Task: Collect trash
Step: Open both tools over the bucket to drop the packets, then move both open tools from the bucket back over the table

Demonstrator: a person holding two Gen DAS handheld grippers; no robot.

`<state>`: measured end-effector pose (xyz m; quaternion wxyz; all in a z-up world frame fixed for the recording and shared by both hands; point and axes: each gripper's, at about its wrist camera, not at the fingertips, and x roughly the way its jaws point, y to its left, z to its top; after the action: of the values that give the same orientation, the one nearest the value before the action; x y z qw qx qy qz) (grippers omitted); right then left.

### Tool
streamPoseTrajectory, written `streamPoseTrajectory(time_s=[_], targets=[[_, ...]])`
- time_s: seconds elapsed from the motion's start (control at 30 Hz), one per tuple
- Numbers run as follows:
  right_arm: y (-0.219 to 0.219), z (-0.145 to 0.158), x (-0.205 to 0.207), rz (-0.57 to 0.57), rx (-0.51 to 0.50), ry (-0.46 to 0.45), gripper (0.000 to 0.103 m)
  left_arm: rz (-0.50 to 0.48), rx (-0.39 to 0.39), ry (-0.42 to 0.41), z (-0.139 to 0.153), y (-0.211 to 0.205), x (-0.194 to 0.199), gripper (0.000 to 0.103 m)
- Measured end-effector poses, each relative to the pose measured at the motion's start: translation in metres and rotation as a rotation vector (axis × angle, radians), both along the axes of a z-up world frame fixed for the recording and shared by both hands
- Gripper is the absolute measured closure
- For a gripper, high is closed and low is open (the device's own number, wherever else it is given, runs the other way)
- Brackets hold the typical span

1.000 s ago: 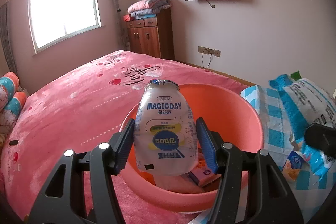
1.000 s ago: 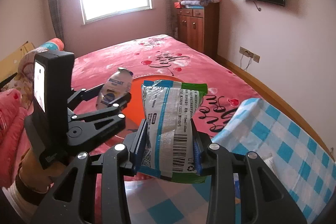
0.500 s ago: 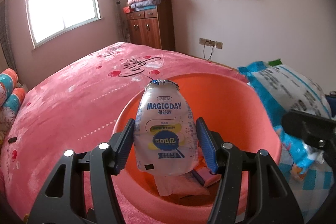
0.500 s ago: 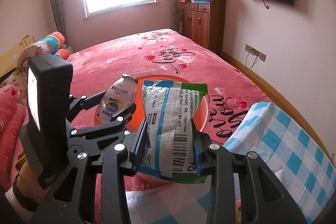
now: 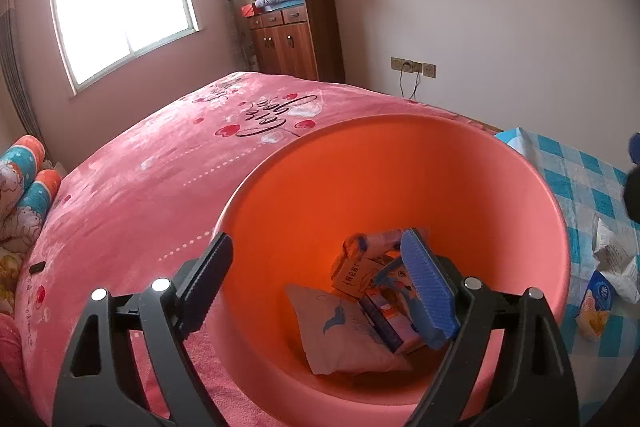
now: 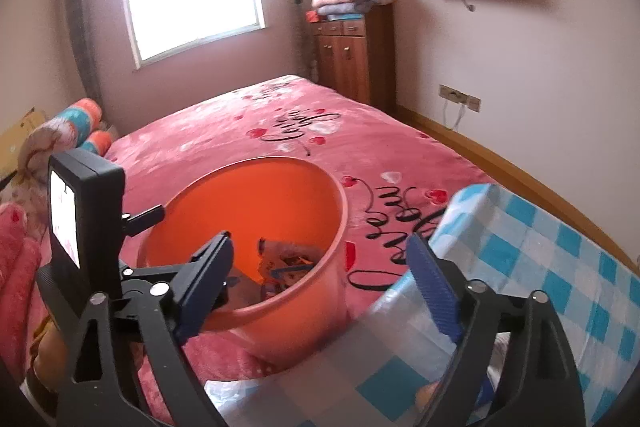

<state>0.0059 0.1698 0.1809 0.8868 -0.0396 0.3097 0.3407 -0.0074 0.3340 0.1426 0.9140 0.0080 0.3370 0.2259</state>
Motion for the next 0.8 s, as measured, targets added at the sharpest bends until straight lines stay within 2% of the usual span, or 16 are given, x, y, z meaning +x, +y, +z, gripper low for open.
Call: streamPoseTrajectory(time_s=[0.33, 0.8], targets=[[-0.048, -0.014, -0.005, -0.103, 0.039, 0.046, 0.01, -0.019, 0.031, -0.004, 0.009, -0.016, -0.006, 0.015], [-0.107, -0.032, -0.029, -0.205, 0.064, 0.065, 0.009, -0.086, 0.066, -0.013, 0.02, -0.06, -0.021, 0.015]])
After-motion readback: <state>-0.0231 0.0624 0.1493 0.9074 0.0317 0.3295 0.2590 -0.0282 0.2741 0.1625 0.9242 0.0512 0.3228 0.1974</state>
